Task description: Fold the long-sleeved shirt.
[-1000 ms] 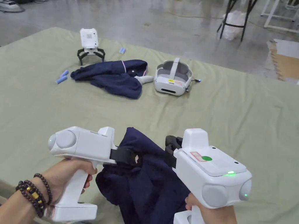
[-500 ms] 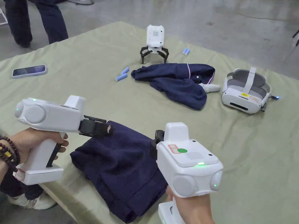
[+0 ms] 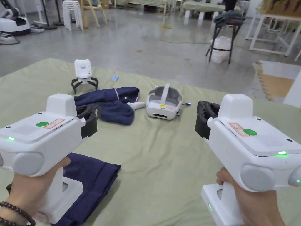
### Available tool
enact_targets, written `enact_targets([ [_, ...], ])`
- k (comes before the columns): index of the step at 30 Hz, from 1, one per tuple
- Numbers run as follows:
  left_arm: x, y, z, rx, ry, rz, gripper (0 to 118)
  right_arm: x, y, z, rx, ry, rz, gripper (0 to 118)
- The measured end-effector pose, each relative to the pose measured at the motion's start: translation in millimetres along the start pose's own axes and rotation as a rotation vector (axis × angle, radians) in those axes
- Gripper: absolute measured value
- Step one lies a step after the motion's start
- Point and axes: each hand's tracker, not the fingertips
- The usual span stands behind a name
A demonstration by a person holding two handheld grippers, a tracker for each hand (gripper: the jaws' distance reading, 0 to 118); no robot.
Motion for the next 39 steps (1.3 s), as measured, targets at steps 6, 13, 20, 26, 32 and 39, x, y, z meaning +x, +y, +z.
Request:
enact_targets([
  [6,136,-28,-4,0.193,-0.054,-0.146,5,100,-17,92,0.062,-0.301,0.026,0],
  [13,214,-74,4,0.130,-0.024,-0.213,5,141,-68,168,0.061,-0.431,-0.014,0],
  [20,224,-99,22,0.104,-0.047,-0.217,5,127,-101,178,0.063,-0.490,0.013,0],
  [26,223,-110,18,0.087,-0.053,-0.213,5,123,-116,165,0.053,-0.468,0.013,0],
  [32,216,-112,19,0.070,-0.036,-0.225,5,125,-119,159,0.039,-0.464,0.013,0],
  [39,203,-107,20,0.070,-0.033,-0.172,83,125,-115,155,0.035,-0.458,0.011,34],
])
